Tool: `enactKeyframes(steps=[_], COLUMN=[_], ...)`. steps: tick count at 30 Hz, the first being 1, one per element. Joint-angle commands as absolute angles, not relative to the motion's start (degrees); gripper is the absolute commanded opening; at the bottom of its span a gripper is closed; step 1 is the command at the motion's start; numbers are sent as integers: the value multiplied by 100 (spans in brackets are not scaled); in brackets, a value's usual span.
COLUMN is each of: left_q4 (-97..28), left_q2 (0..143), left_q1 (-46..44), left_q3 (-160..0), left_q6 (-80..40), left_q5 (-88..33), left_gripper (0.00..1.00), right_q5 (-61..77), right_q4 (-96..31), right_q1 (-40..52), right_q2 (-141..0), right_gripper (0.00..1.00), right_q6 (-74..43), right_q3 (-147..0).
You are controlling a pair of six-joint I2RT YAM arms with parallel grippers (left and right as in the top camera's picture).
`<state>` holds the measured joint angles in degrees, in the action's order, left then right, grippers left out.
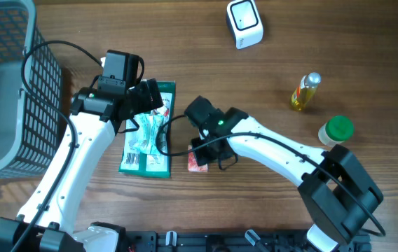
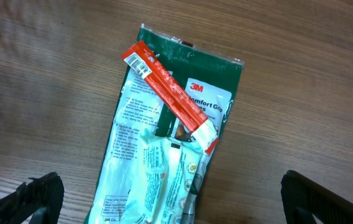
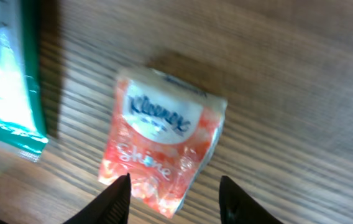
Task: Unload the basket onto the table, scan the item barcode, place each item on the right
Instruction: 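Move the right gripper over the Kleenex pack and grasp it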
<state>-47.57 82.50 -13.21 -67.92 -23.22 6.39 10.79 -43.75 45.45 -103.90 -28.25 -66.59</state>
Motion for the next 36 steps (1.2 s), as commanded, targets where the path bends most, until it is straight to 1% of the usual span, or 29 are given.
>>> enactKeyframes(steps=[1, 2, 4, 5, 6, 8, 9, 10, 15, 17, 19, 23, 24, 26, 27, 29, 31, 34, 36], left_q4=[-4742, -4742, -4742, -4742, -4742, -4742, -4742, -4742, -4742, -4740, -4742, -4742, -4742, -4742, -4742, -4742, -4742, -4735, -4742], left_q2=[8228, 8228, 8228, 8228, 8228, 8228, 8228, 8228, 8228, 8228, 8228, 8228, 8228, 8228, 8228, 8228, 8228, 8228, 8228], left_q1=[-1299, -1299, -1299, -1299, -1299, -1299, -1299, -1299, -1299, -1299, -1299, -1299, -1299, -1299, -1299, -1299, -1299, -1299, -1299], left_q3=[-6869, -6869, -6869, -6869, -6869, -6869, -6869, -6869, -6869, -6869, -6869, -6869, -6869, -6869, -6869, -6869, -6869, -6869, -6869], left_q6=[-2274, -2274, -2274, -2274, -2274, -2274, -2274, -2274, -2274, -2274, -2274, -2274, -2274, -2274, -2274, -2274, -2274, -2276, -2274], left_q5=[716, 716, 716, 716, 716, 716, 716, 716, 716, 716, 716, 716, 716, 716, 716, 716, 716, 716, 716], left_gripper=[100, 100, 100, 100, 100, 100, 100, 100, 100, 100, 100, 100, 100, 100, 100, 100, 100, 100, 100], right_q5=[1247, 1253, 1205, 1094, 1007, 836, 834, 834, 838, 926, 1059, 1063, 1061, 1057, 1031, 635, -73, -1009, -1048], right_q4=[-4180, -4069, -3948, -3839, -3798, -3776, -3752, -3704, -3677, -3760, -4064, -4856, -4919, -4921, -4947, -4947, -4888, -4884, -4840], right_q1=[4556, 4556, 4550, 4515, 4466, 4294, 4143, 3959, 3081, 2893, 2825, 2956, 3039, 3242, 3378, 3745, 4099, 4412, 4451], right_q2=[-10298, -10298, -10298, -10296, -10296, -10296, -10296, -10296, -10294, -10294, -10294, -10283, -10274, -10276, -10300, -10309, -10333, -10444, -10530], right_gripper=[43, 39, 26, 26, 22, 8, 5, 4, 5, 18, 25, 32, 36, 39, 43, 43, 43, 38, 37], right_q6=[-3345, -3352, -3361, -3358, -3356, -3336, -3288, -3203, -2617, -2279, -1914, -1820, -1820, -1826, -1885, -2189, -2408, -2751, -2768], right_q3=[-6195, -6130, -6114, -6114, -6114, -6117, -6117, -6117, -6267, -6418, -6757, -7861, -7966, -7981, -7961, -7822, -7651, -7537, -7537])
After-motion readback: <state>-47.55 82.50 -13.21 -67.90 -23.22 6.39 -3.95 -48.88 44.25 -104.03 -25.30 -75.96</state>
